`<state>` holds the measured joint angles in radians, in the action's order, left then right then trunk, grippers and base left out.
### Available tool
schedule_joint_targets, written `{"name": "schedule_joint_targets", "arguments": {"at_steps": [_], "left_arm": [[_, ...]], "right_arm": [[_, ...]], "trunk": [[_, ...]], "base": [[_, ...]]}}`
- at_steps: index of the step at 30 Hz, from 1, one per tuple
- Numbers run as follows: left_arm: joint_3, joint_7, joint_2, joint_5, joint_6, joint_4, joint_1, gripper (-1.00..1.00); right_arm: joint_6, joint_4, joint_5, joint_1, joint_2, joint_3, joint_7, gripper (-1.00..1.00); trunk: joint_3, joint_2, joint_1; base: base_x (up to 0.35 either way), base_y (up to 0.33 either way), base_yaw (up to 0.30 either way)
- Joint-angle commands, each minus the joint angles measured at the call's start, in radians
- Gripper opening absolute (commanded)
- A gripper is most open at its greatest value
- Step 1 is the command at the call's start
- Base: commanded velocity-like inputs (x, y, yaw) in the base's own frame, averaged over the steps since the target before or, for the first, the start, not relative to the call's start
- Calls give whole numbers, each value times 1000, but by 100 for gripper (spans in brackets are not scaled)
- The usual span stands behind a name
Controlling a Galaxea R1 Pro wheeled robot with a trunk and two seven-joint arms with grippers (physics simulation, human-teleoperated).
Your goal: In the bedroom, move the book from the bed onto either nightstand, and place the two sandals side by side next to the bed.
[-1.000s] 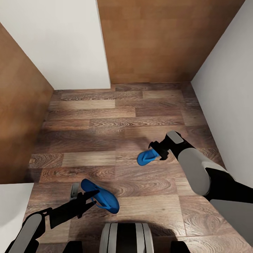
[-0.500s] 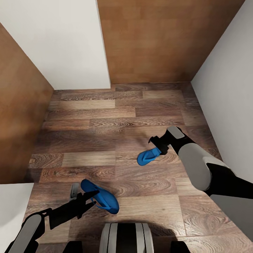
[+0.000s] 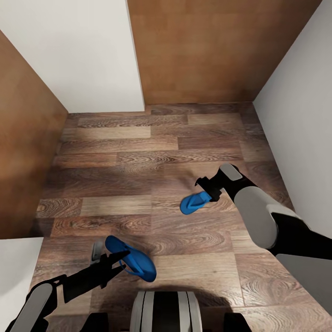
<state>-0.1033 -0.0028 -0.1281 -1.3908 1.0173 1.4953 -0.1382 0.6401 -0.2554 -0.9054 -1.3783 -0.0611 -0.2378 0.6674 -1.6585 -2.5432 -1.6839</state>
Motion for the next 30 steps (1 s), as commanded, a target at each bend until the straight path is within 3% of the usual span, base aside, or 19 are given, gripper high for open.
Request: {"name": "schedule_joint_targets", "arguments": {"at_steps": [1,7,12,16,23,30], "left_arm": [[-1,0,0,-2,4,1,0,-100],[-1,0,-9,-3,4,2,0,-100],[0,1,-26,-57,4,2,0,-100],[0,1,-39,-74,3,0,1,-100],[2,1,-43,-80,3,-2,2,-100],[2,1,-44,-80,3,-2,2,-100]], "right_arm": [[1,-2,-9,-1,0,0,9,100],[1,-2,-9,-3,0,0,9,100],[1,-4,-13,-4,0,0,9,100],[1,-4,-14,-8,0,0,9,100],[1,-4,-15,-10,0,0,9,100],[1,-5,-16,-10,-1,0,9,100]], "trunk": [[-5,0,0],[-28,-2,-3],[-47,-3,-5],[-63,-4,-7],[-90,-6,-10],[-90,-6,-10]], "base": [[0,0,0],[0,0,0],[0,0,0],[0,0,0],[0,0,0],[0,0,0]]}}
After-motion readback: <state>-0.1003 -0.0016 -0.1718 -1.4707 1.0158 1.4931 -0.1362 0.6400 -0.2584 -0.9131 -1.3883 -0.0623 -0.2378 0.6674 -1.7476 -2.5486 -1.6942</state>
